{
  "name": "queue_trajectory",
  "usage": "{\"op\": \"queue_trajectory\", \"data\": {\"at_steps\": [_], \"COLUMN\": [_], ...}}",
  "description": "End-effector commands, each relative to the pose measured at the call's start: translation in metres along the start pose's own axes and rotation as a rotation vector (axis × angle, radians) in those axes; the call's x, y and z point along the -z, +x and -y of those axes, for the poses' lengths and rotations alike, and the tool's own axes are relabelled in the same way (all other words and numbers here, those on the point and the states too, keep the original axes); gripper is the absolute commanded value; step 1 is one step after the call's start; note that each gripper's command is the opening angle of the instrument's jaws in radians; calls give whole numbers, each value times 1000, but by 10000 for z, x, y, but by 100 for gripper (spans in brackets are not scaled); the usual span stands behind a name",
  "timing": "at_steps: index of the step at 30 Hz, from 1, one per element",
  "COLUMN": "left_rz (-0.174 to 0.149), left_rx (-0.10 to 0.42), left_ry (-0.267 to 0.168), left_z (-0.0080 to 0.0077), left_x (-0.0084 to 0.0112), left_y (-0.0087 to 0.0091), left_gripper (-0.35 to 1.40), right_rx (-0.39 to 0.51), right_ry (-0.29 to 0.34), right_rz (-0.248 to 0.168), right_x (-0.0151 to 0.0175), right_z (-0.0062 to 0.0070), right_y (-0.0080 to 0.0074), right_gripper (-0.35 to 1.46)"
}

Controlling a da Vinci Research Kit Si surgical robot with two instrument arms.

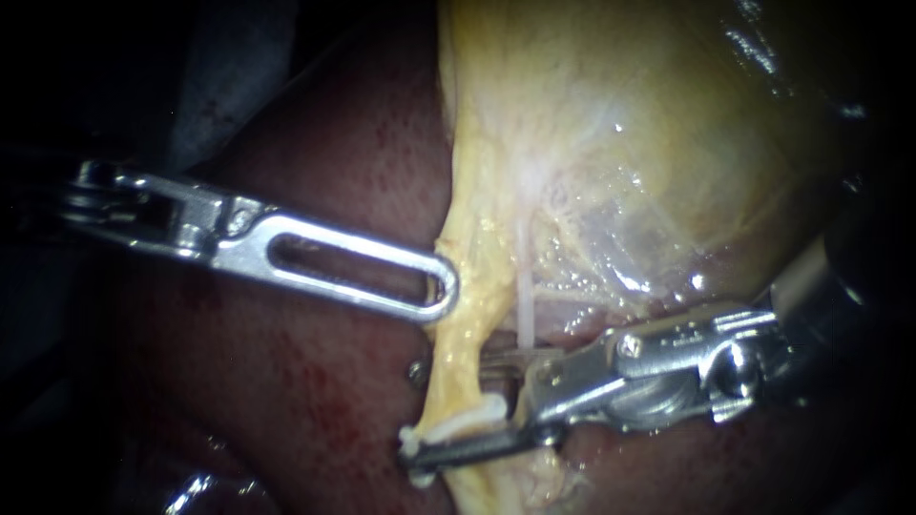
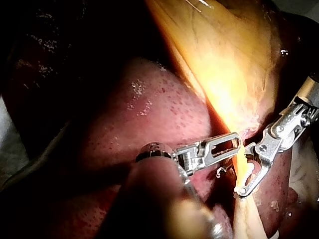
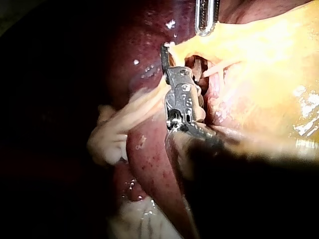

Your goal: Going back second clip left tube

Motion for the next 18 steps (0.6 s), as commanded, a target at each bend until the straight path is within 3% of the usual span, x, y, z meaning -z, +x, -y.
{"op": "queue_trajectory", "data": {"at_steps": [1,18], "left_rz": [0,0], "left_rx": [0,0], "left_ry": [0,0], "left_z": [0,0], "left_x": [0,0], "left_y": [0,0], "left_gripper": [-35,-35], "right_rx": [1,9], "right_ry": [0,7], "right_rz": [8,15], "right_x": [0,-5], "right_z": [0,2], "right_y": [0,-2], "right_gripper": [54,55]}}
